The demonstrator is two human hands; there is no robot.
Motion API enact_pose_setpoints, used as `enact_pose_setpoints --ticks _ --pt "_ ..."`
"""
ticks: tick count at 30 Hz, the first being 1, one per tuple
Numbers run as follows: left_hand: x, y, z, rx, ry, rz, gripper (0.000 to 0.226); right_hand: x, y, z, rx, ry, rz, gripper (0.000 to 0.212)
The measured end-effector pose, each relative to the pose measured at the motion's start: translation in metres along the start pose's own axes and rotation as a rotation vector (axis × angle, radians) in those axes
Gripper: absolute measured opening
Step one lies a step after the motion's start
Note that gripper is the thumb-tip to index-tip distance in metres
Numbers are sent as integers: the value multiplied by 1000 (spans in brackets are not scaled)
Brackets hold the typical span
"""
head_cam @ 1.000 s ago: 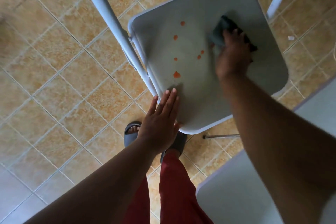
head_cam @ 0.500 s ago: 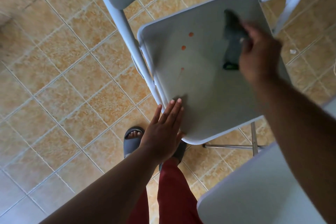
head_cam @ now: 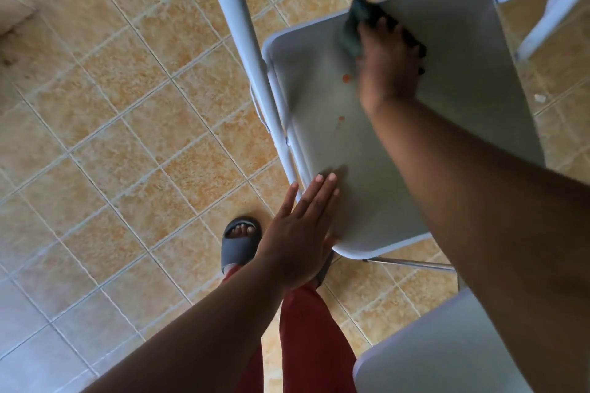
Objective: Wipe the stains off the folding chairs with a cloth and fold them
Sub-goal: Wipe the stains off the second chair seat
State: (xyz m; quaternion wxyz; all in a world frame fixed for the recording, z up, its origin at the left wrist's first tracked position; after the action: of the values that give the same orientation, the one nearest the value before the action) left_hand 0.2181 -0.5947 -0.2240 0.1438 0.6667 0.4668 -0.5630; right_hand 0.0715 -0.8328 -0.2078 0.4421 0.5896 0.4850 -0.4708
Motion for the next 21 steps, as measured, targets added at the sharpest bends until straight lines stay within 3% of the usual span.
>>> enact_pose_setpoints --ticks 9,12,18,21 --pt "-1 4 -21 -91 14 -11 77 23 13 -145 -559 96 111 45" --pt "5 9 -44 -67 30 -6 73 26 2 -191 -630 148 79 40" --pt "13 -13 -83 210 88 53 71 20 -29 -269 -650 266 127 42" --pt "9 -12 -78 147 76 26 73 11 -47 -286 -714 314 165 44"
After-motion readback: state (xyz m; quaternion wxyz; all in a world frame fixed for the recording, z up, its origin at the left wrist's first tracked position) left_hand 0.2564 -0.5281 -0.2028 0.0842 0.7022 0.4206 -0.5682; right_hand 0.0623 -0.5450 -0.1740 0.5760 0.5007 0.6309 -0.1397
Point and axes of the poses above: each hand's wrist, its own z-axis towards the middle knuckle, its own x-axis out of the palm, y = z × x, the point moved 5 cm from there along z, towards the middle knuckle, and after that the axes turned 1 degree about x, right-handed, at the moved point
